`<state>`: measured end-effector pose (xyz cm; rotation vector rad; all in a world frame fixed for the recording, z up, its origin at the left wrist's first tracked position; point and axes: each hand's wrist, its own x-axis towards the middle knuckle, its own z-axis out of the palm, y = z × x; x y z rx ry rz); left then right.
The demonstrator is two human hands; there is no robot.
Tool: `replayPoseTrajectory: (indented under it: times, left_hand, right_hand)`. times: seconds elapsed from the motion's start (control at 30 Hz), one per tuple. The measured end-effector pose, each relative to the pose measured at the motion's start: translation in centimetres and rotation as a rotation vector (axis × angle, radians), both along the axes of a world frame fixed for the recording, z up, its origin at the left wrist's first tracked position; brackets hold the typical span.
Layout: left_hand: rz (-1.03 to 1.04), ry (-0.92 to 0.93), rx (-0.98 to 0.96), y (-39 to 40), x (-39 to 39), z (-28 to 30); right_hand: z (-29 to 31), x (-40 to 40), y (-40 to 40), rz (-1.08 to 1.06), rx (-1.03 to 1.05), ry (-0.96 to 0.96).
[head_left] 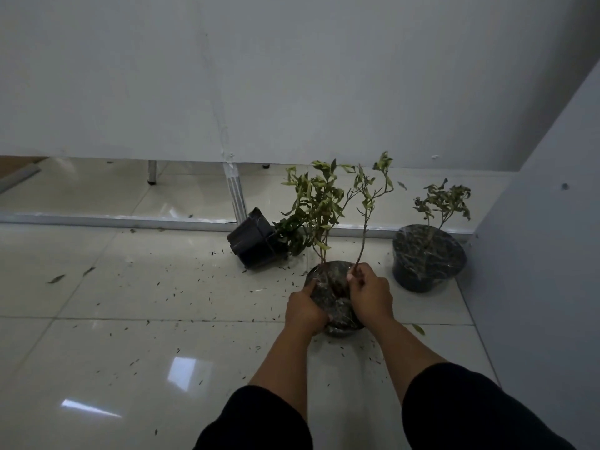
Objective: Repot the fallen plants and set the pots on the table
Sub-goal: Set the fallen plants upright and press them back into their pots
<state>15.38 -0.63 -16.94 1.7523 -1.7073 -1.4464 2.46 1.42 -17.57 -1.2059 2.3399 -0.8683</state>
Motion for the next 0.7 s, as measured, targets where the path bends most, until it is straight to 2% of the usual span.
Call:
replayPoseTrajectory:
  times: [0.2, 0.3, 0.4, 0.47, 0.6, 0.7]
  left_hand:
    - [-0.058, 0.010, -0.042, -0.3, 1.0, -0.4]
    - [-0.063, -0.052, -0.099, -1.0, 1.8, -0.2]
    - [-0.008, -0.115, -0.167, -2.8, 3.3, 1.1]
    - [-0.017, -0.179, -0.216, -4.4, 4.7, 2.3]
    - [-0.149, -0.328, -0.353, -7.6, 7.0, 5.6]
    - [-0.244, -0.392, -0.421, -9.5, 7.6, 7.1]
  right_hand:
    - [1.2, 1.5, 0.0, -0.113, 0.012, 0.048]
    - [2.6, 2.6, 0.3, -0.184, -0.115, 0.170]
    - [3.5, 4.4, 0.2, -0.046, -0.294, 0.274]
    - [4.0, 5.8, 0.1, 0.096, -0.347, 0.237]
    - [4.7, 8.8, -1.0, 0.313, -0.274, 0.085]
    - [4.8, 10.0, -2.1, 0.360, -0.165, -0.020]
